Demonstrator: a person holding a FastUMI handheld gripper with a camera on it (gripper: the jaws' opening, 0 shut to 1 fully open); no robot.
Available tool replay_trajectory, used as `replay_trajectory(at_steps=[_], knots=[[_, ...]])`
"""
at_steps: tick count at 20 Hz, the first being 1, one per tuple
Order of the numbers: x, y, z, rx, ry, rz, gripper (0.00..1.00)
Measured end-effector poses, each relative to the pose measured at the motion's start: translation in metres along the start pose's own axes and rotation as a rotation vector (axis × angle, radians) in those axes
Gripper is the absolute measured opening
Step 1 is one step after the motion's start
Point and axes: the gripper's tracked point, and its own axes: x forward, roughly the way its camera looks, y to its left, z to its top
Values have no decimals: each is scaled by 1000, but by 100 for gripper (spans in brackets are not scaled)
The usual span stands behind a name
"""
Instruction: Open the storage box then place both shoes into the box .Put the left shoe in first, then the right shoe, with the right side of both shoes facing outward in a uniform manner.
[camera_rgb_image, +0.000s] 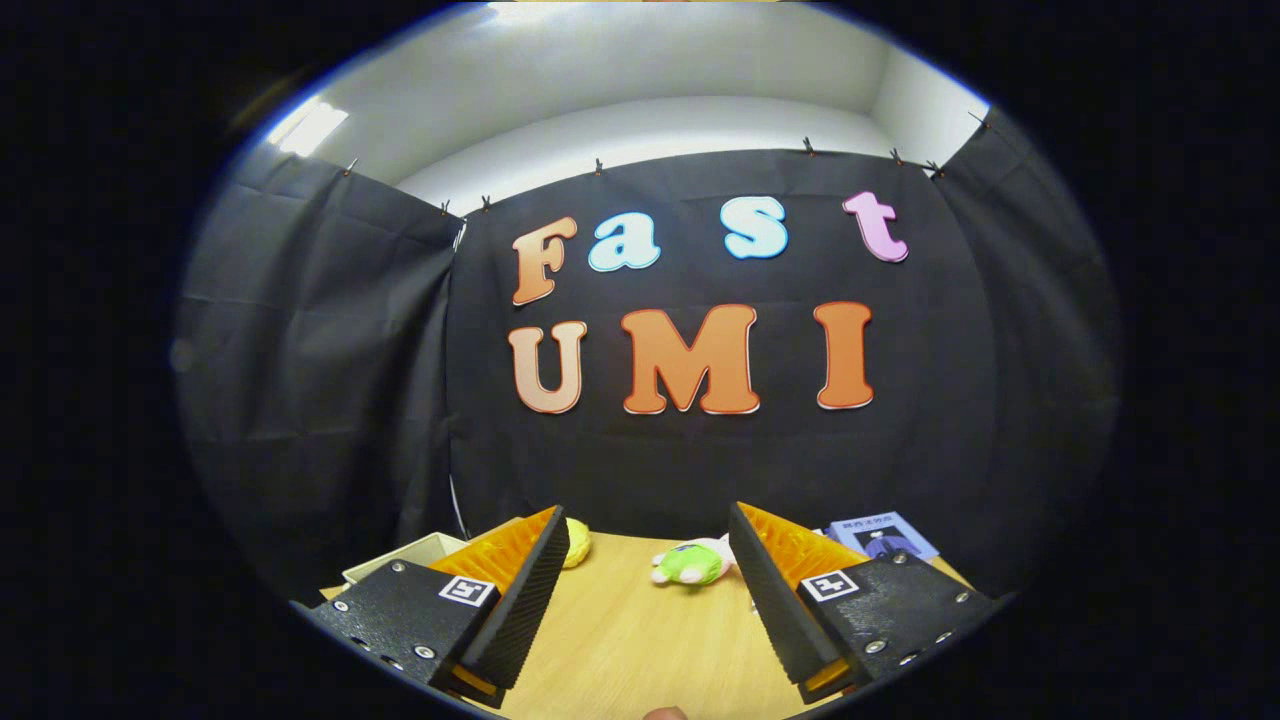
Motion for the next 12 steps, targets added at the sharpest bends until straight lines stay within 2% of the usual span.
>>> replay_trajectory(at_steps=[8, 12], knots=[[-16, -25, 15, -96, -83, -43, 96], [-14, -33, 18, -97, -108, -64, 96]])
